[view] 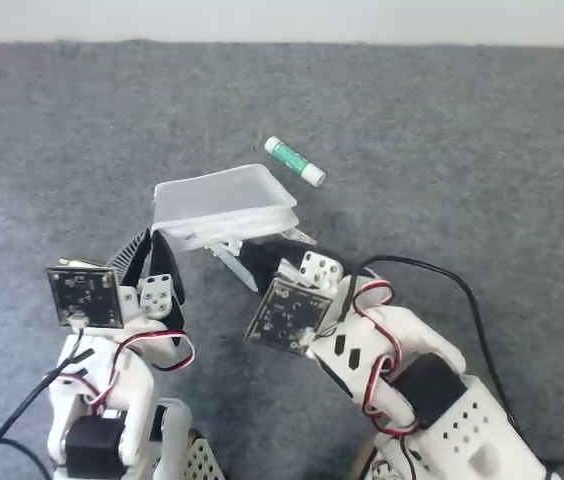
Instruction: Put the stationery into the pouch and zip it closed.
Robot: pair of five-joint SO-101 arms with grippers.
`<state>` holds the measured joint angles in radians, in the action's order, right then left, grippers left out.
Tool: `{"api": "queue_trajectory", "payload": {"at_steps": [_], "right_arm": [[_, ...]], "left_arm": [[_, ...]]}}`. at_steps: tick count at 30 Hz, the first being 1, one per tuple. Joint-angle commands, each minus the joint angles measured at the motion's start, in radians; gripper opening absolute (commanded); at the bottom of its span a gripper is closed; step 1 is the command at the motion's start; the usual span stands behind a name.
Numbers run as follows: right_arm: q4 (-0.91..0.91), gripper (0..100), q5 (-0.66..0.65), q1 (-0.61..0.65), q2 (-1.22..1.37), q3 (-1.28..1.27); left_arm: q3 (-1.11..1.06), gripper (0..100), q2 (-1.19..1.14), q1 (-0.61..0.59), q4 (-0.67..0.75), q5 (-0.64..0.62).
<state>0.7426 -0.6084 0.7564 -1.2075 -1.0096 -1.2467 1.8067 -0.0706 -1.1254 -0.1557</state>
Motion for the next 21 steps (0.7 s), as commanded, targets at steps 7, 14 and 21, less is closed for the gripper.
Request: {"api": "queue_trajectory", "payload": {"at_steps": [7,14,21], "right_arm": [[-0.01,0.7,0.014,-0.081,-0.022,0.014],[-0.01,0.7,0.014,-0.082,-0.022,0.015],[-0.056,0.7,0.046,-0.162,-0.016,0.014]], "left_arm": [[0.007,1,0.014,-0.124,0.017,0.003],[0.007,1,0.014,-0.126,0.017,0.003],[0.007,1,0.015,-0.175,0.025,0.002]]}}
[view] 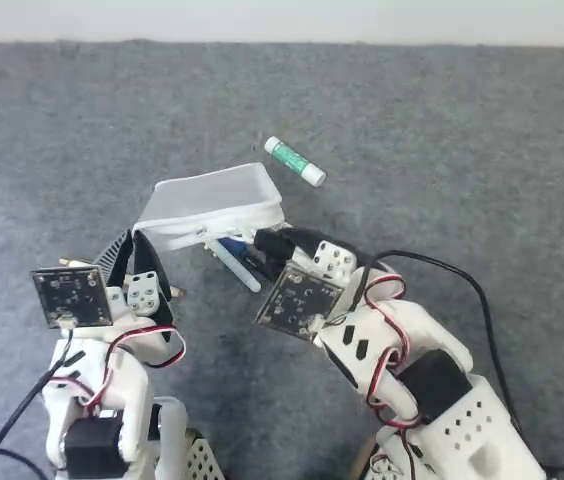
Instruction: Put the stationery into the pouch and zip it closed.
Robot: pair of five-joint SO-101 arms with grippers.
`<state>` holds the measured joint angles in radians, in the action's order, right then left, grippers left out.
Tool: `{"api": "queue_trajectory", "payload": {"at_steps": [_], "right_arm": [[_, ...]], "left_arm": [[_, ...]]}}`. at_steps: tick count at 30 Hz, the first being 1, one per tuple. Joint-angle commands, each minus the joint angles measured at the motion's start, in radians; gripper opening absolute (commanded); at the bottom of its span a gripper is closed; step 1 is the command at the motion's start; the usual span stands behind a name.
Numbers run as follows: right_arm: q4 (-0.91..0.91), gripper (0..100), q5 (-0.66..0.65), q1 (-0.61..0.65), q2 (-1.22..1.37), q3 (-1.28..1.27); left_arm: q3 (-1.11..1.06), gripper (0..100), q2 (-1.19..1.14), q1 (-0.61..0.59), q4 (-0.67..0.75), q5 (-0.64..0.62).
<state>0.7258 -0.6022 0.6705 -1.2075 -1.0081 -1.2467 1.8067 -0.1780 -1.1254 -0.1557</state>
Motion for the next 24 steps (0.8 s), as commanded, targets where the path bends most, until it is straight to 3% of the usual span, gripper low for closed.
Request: {"api": "queue_trajectory", "payload": {"at_steps": [1,14,24], "right_arm": [[-0.05,0.7,0.052,-0.09,-0.015,0.012],[-0.101,0.7,0.18,-0.189,-0.015,0.014],[-0.117,0.7,0.236,-0.199,-0.015,0.012]], "left_arm": [[0.005,1,0.015,-0.087,0.032,-0.005],[0.005,1,0.015,-0.127,0.038,-0.044],[0.005,1,0.015,-0.129,0.038,-0.044]]}}
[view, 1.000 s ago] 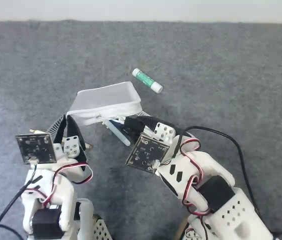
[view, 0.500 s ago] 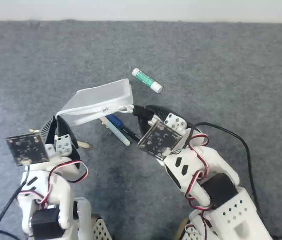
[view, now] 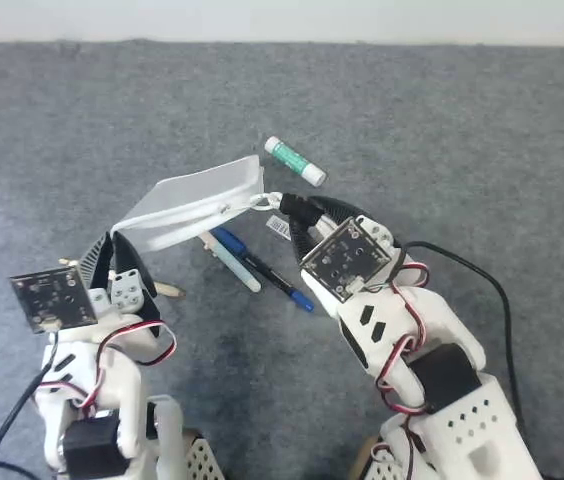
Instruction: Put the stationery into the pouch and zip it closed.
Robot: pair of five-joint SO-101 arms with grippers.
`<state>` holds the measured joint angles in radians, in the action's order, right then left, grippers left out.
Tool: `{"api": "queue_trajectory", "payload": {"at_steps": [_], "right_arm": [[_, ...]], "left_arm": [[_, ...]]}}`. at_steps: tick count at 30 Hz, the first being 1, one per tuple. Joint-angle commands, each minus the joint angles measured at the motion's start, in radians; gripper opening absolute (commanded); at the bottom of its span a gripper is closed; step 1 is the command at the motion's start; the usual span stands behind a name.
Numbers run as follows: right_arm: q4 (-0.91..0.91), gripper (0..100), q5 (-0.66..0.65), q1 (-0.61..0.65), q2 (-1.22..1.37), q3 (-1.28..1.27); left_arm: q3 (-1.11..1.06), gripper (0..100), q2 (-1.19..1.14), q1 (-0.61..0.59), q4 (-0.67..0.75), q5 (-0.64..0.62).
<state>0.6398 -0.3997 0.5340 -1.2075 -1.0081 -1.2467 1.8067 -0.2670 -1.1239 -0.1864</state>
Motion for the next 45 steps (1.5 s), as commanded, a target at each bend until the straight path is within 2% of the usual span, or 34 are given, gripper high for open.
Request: {"api": "queue_trajectory", "payload": {"at_steps": [1,8,22,30,42,45], "right_arm": [[-0.031,0.7,0.044,-0.07,-0.015,0.012],[-0.054,0.7,0.114,-0.14,-0.016,0.014],[-0.05,0.7,0.11,-0.131,-0.019,0.014],[-0.05,0.7,0.086,-0.081,-0.013,0.002],[-0.051,0.7,0.081,-0.079,-0.013,0.002],[-0.051,0.7,0.081,-0.079,-0.013,0.002]], "left_arm": [[0.005,1,0.015,-0.04,0.037,-0.014],[0.005,1,0.015,-0.04,0.037,-0.014],[-0.008,2,0.015,-0.023,0.037,-0.011],[-0.053,21,0.012,0.049,0.038,0.005],[-0.058,20,0.0,0.08,0.029,0.049],[-0.027,20,-0.094,0.097,0.032,0.074]]}}
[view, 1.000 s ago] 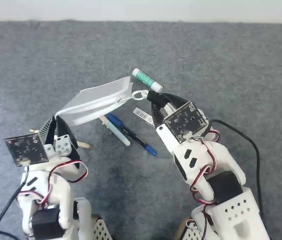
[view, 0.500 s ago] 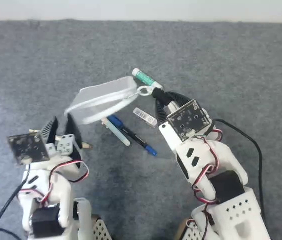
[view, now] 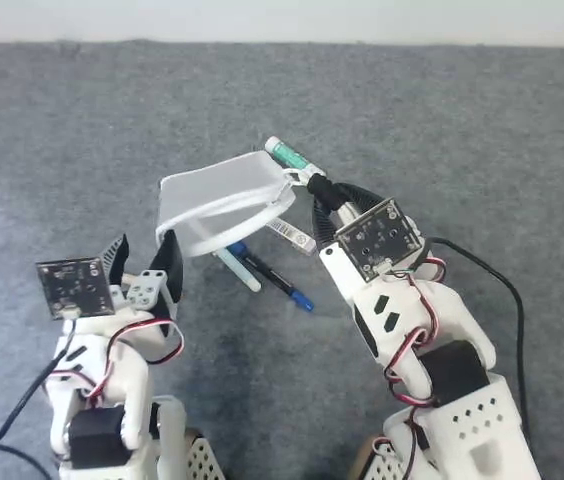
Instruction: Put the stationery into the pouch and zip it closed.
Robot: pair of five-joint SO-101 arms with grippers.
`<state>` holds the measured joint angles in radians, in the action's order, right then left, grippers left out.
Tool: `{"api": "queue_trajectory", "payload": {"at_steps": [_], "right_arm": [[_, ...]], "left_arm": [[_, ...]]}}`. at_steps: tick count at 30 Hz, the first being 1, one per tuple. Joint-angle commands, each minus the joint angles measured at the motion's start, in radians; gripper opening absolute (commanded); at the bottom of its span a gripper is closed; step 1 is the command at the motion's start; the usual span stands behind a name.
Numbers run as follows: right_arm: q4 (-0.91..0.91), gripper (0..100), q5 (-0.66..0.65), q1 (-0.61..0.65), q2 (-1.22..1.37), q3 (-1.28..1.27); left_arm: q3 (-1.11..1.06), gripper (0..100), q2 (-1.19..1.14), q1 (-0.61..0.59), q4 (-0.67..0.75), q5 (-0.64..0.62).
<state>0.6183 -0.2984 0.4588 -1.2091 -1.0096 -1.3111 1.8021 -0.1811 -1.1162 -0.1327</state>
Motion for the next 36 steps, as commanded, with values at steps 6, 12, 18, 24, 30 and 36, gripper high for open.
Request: {"api": "queue_trajectory", "payload": {"at_steps": [6,12,18,24,30,36], "right_arm": [[-0.03,0.6,-0.02,-0.004,-0.012,0.003],[-0.03,0.6,-0.02,-0.004,-0.012,0.003],[-0.031,0.6,-0.02,-0.004,-0.012,0.003],[-0.031,0.6,-0.02,-0.004,-0.012,0.003],[-0.031,0.6,-0.02,-0.004,-0.012,0.003],[-0.03,0.7,-0.044,0.022,-0.012,0.008]], "left_arm": [[0.194,20,-0.462,0.006,0.035,-0.011],[0.262,20,-0.661,-0.034,0.08,-0.034],[0.263,17,-0.678,-0.049,0.098,-0.035],[0.262,6,-0.678,-0.046,0.115,-0.028],[0.251,1,-0.678,-0.046,0.132,-0.031],[0.223,1,-0.678,-0.043,0.192,-0.035]]}}
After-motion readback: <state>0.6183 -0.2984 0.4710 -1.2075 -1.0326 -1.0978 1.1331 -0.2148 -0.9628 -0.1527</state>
